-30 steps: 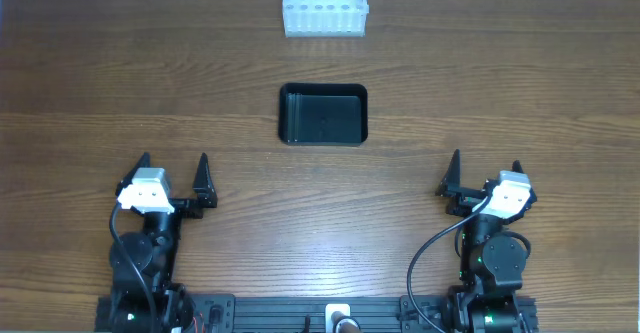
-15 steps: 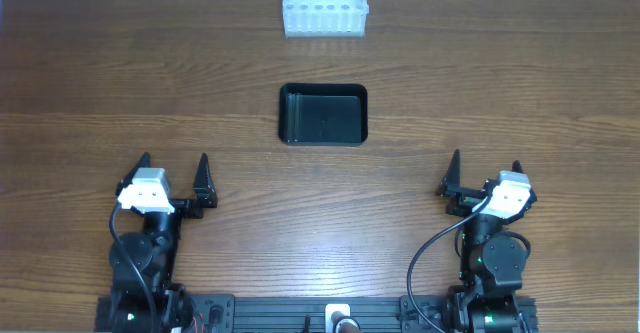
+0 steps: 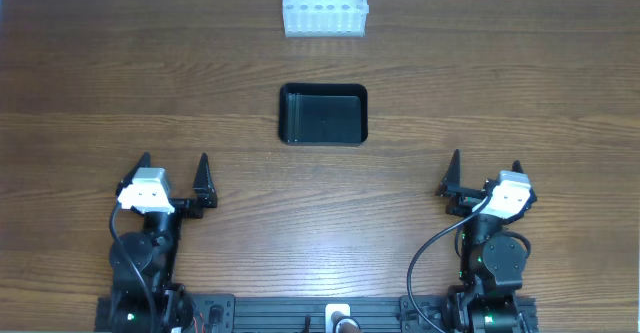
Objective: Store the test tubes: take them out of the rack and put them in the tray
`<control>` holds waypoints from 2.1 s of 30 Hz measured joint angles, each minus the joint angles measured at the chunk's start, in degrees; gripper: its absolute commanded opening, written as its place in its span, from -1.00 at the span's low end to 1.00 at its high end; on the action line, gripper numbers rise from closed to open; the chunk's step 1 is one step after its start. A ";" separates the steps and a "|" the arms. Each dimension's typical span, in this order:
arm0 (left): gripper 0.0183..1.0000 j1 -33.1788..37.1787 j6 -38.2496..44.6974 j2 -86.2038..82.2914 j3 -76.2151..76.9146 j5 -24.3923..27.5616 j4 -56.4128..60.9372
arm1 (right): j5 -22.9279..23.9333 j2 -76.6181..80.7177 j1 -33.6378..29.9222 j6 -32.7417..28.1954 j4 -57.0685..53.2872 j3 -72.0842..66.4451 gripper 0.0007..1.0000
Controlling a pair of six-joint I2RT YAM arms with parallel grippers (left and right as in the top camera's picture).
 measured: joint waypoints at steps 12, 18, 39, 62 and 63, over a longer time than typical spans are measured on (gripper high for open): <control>1.00 0.00 0.00 0.00 0.00 0.00 0.00 | -0.02 0.00 0.00 0.00 1.07 0.00 0.98; 1.00 0.00 0.00 0.00 0.00 0.00 0.00 | -0.46 0.00 0.00 0.39 7.41 0.00 0.98; 1.00 0.00 0.00 -0.09 0.00 0.02 0.00 | -12.13 52.72 1.42 1.73 19.91 24.04 0.98; 1.00 0.00 0.00 -0.15 0.00 0.20 0.00 | -2.19 113.57 26.95 9.44 -9.81 88.98 0.98; 1.00 0.00 0.00 -0.15 0.00 0.20 0.00 | -1.09 115.75 26.93 10.25 -10.43 91.89 0.98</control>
